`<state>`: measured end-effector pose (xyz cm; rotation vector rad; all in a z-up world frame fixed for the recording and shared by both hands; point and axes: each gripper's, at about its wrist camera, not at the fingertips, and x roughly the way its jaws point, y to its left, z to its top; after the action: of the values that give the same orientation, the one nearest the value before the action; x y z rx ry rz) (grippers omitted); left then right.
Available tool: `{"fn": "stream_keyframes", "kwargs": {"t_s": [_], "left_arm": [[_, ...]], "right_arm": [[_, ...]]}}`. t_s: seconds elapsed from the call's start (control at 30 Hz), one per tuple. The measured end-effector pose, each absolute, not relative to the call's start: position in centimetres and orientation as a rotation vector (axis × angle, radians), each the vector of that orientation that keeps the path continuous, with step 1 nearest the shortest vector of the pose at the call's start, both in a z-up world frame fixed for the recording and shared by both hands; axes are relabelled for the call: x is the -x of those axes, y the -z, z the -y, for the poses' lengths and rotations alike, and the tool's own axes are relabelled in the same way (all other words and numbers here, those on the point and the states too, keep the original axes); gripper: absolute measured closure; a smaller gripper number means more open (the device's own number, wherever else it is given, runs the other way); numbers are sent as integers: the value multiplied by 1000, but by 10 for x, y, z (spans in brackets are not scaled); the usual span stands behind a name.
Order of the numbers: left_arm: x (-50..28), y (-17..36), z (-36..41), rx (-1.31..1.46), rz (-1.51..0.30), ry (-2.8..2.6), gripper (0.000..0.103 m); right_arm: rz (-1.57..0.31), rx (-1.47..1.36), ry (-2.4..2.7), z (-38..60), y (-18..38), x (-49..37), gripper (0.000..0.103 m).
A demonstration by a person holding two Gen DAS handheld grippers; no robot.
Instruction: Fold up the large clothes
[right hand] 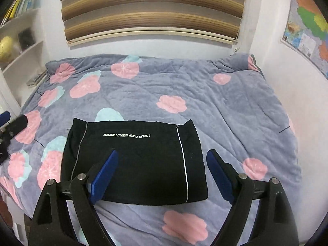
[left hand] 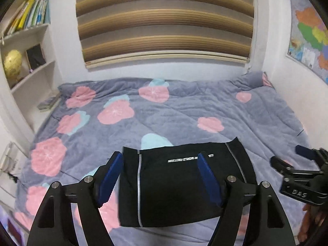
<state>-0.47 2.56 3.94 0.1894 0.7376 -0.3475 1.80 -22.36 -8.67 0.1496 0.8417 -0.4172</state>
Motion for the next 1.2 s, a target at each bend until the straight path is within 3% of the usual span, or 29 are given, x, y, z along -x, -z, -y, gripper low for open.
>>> {"fn": "stream_keyframes", "kwargs": {"t_s": [1.2], "left_arm": [[24,-1,-12,-311,-859,334,26]], "right_arm": [[-933,-186,372,203,104,-12,14]]}}
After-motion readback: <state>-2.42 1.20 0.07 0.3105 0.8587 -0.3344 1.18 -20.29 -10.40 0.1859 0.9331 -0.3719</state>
